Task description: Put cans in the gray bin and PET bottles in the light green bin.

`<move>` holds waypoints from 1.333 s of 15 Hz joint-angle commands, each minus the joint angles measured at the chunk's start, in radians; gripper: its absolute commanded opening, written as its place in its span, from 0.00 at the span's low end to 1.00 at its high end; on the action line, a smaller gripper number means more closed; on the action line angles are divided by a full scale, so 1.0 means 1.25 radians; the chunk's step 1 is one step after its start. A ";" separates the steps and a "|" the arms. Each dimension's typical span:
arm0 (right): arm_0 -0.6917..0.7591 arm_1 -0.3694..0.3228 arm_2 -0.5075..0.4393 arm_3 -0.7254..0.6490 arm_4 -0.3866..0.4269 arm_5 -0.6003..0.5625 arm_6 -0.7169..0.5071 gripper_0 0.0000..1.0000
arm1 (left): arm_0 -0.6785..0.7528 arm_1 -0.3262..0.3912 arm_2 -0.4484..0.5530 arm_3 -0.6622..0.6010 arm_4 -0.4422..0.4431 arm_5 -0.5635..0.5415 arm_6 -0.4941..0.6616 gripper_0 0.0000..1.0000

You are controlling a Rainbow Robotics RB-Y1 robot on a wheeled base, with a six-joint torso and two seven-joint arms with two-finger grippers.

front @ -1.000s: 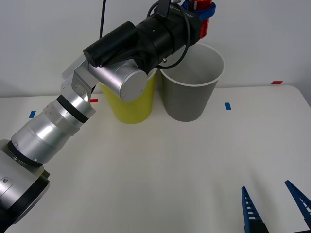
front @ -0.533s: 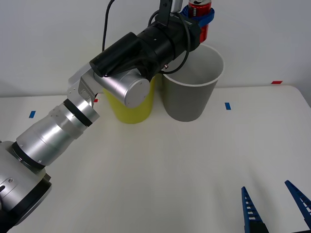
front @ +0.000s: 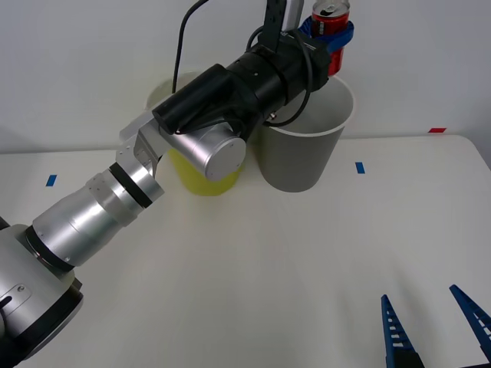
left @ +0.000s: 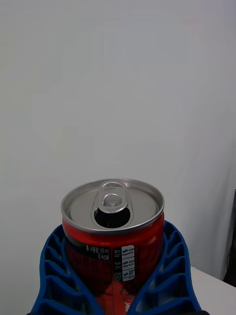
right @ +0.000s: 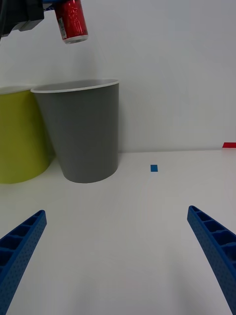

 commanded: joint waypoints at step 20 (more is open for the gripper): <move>0.000 0.000 0.000 0.000 0.000 0.000 0.000 1.00 | -0.001 0.029 -0.008 0.040 0.005 -0.049 -0.002 1.00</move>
